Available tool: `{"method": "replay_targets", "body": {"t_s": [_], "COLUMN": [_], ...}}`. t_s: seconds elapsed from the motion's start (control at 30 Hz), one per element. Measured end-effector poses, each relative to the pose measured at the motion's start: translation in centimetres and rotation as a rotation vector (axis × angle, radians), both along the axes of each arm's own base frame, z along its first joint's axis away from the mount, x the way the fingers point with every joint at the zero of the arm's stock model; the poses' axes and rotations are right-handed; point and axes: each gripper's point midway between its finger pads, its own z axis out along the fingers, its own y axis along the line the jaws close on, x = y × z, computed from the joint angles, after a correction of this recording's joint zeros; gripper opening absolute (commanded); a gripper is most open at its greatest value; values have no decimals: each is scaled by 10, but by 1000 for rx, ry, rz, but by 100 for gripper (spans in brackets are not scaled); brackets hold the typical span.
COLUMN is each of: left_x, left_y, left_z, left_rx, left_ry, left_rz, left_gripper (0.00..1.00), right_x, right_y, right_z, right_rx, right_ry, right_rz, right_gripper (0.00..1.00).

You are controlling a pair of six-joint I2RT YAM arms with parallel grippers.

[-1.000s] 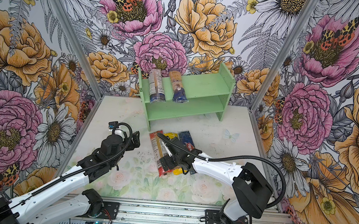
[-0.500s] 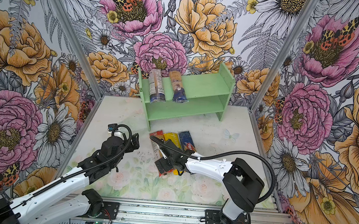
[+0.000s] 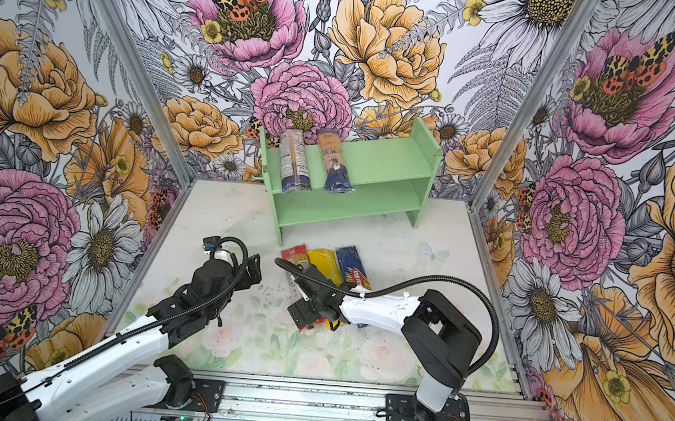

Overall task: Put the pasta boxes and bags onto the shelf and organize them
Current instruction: 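Lower the right gripper onto the red-and-white spaghetti bag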

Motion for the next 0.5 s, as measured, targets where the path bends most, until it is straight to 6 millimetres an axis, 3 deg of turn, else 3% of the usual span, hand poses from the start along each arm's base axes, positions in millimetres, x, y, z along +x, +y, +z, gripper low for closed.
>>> {"method": "replay_targets", "body": {"t_s": [0.5], "left_x": [-6], "left_y": [4], "left_z": [-9], "left_rx": [-20], "left_ry": [8], "left_rz": [11], "left_gripper": [99], "right_x": [-1], "right_y": [7], "right_z": [-11], "right_rx": [0], "right_ry": [3], "right_rz": [-12], "right_gripper": [95]}}
